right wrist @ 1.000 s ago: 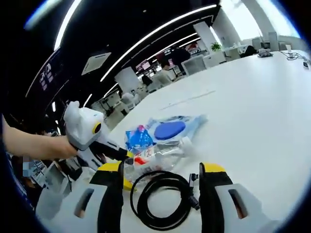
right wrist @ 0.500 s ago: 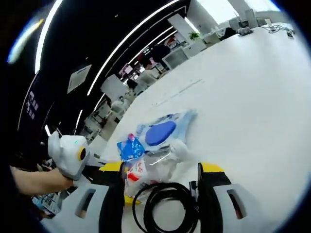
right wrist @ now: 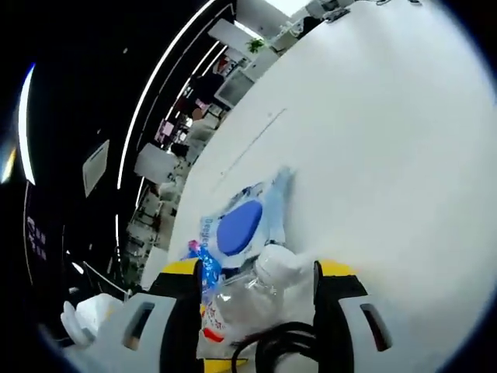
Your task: Arrange the tabletop items into an orderly group along one side of the table until the central work area is clear of visible clutter.
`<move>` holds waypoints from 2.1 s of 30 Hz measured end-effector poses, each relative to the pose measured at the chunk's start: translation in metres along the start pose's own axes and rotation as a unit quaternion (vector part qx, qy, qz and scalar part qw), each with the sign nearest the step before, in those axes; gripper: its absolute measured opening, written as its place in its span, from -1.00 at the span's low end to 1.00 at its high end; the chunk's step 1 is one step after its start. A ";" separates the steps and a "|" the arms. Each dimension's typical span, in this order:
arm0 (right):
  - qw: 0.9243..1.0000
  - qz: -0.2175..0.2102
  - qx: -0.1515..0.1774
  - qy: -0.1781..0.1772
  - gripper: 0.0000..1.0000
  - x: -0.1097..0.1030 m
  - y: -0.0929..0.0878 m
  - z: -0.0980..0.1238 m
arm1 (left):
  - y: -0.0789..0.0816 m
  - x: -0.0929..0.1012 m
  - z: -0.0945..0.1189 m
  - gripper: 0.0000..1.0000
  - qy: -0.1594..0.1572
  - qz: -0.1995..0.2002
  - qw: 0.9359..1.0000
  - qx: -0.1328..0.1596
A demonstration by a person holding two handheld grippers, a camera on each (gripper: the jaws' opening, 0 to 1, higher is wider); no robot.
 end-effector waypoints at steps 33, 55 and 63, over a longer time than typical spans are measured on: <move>0.961 0.206 0.062 0.175 -0.64 -0.140 0.012 0.036 | -0.008 -0.014 0.067 -0.25 0.087 0.063 0.987 0.118; 0.786 0.507 -0.015 0.355 -0.65 -0.277 -0.060 -0.001 | -0.083 -0.046 0.132 -0.25 0.187 0.174 0.950 0.180; 0.736 0.545 -0.045 0.400 -0.65 -0.291 -0.074 -0.025 | -0.102 -0.057 0.136 -0.25 0.207 0.205 0.939 0.184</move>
Point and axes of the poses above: the point that each gripper's makers call its tool centre point, and the gripper's own axes: z roughly backward along the fingers, x roughly to its right, y roughly out of its top, the point moved 7 cm from there along z, roughly backward along the fingers, and after that the axes turned 3 degrees about z, right-handed, at the moved point
